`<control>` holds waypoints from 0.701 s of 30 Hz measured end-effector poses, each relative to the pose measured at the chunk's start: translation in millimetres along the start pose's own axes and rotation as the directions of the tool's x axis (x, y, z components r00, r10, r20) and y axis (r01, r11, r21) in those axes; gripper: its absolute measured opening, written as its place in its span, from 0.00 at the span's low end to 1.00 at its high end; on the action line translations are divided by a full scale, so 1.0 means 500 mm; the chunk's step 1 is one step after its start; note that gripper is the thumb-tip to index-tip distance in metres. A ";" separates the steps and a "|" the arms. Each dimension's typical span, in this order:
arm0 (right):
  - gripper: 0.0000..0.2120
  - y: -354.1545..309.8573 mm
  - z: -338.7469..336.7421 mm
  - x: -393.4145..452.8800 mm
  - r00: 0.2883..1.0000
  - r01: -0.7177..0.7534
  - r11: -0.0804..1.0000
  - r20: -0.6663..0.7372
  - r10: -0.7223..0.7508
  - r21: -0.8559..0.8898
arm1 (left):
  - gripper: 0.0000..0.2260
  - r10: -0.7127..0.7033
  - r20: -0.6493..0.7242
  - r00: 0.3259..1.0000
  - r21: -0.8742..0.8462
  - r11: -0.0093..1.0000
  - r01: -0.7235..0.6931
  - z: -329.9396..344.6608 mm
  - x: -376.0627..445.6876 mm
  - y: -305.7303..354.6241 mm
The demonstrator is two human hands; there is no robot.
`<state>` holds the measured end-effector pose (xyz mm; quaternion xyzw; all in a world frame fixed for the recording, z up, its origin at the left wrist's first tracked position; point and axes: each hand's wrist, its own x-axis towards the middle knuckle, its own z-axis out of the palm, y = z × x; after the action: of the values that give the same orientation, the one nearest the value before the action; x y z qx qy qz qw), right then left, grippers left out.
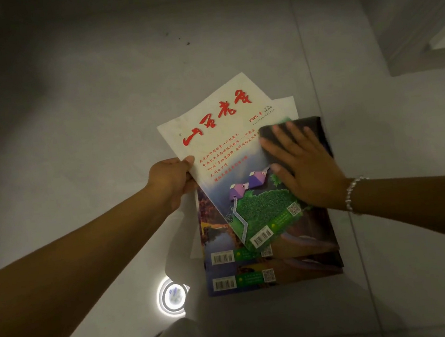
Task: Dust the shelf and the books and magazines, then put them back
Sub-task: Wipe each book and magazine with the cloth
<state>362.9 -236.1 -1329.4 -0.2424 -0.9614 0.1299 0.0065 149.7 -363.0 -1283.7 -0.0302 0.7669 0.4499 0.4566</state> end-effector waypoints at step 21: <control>0.17 -0.171 -0.172 0.144 0.990 -0.138 0.798 0.066 0.122 0.587 | 0.21 0.251 0.373 0.893 -0.143 0.967 -0.212 0.014 -0.099 0.066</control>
<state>266.0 -253.8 -1228.5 -0.2920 -0.8547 0.4250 0.0606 168.1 -356.4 -1227.0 0.1285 0.6363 0.5353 0.5404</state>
